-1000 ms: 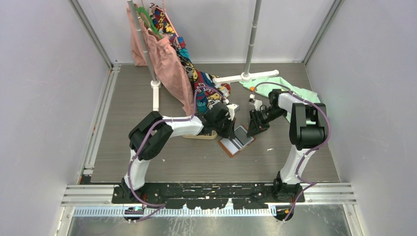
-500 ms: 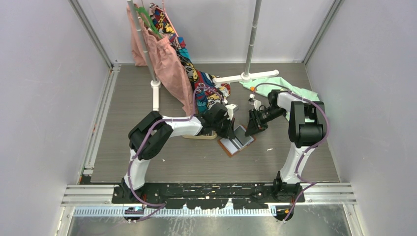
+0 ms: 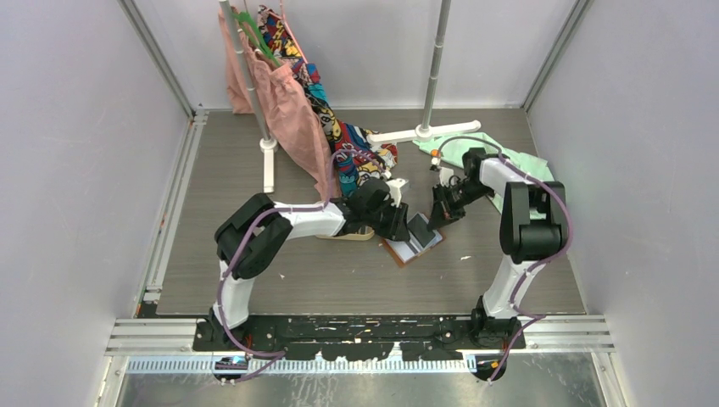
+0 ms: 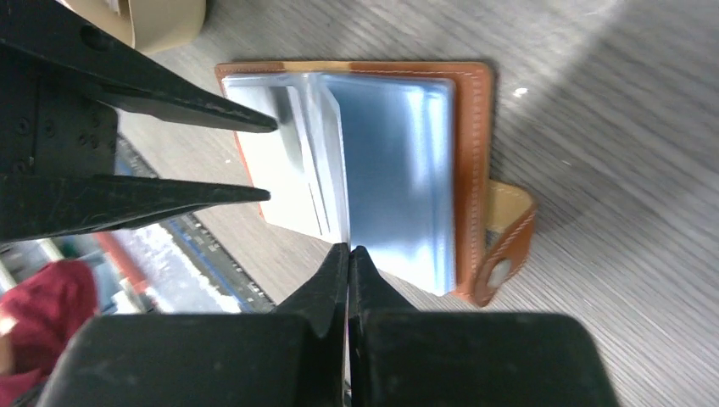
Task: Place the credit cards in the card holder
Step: Insert the credit card into the card holder.
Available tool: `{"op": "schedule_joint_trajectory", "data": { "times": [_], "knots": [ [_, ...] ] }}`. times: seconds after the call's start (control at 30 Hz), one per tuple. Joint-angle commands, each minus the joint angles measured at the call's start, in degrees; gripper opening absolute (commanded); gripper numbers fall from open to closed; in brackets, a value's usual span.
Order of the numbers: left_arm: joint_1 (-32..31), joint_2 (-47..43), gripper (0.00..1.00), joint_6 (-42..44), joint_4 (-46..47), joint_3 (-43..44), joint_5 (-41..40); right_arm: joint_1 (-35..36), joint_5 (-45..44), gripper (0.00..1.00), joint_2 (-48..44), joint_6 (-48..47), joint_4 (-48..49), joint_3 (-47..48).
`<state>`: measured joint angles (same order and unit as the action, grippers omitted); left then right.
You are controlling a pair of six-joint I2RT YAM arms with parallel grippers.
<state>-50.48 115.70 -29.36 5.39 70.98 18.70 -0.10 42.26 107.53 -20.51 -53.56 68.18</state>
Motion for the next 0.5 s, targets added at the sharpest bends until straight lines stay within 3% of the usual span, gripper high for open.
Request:
{"op": "schedule_joint_trajectory", "data": {
  "times": [0.0, 0.47],
  "knots": [
    [0.2, -5.6, 0.40, 0.8, 2.8, -1.0, 0.8, -0.7, -9.8, 0.01, -9.7, 0.2, 4.0, -0.2],
    [1.0, -10.2, 0.43, 3.7, 3.1, -4.2, -1.7, 2.2, -29.9, 0.01, -17.0, -1.5, 11.1, -4.3]
  ]
}}
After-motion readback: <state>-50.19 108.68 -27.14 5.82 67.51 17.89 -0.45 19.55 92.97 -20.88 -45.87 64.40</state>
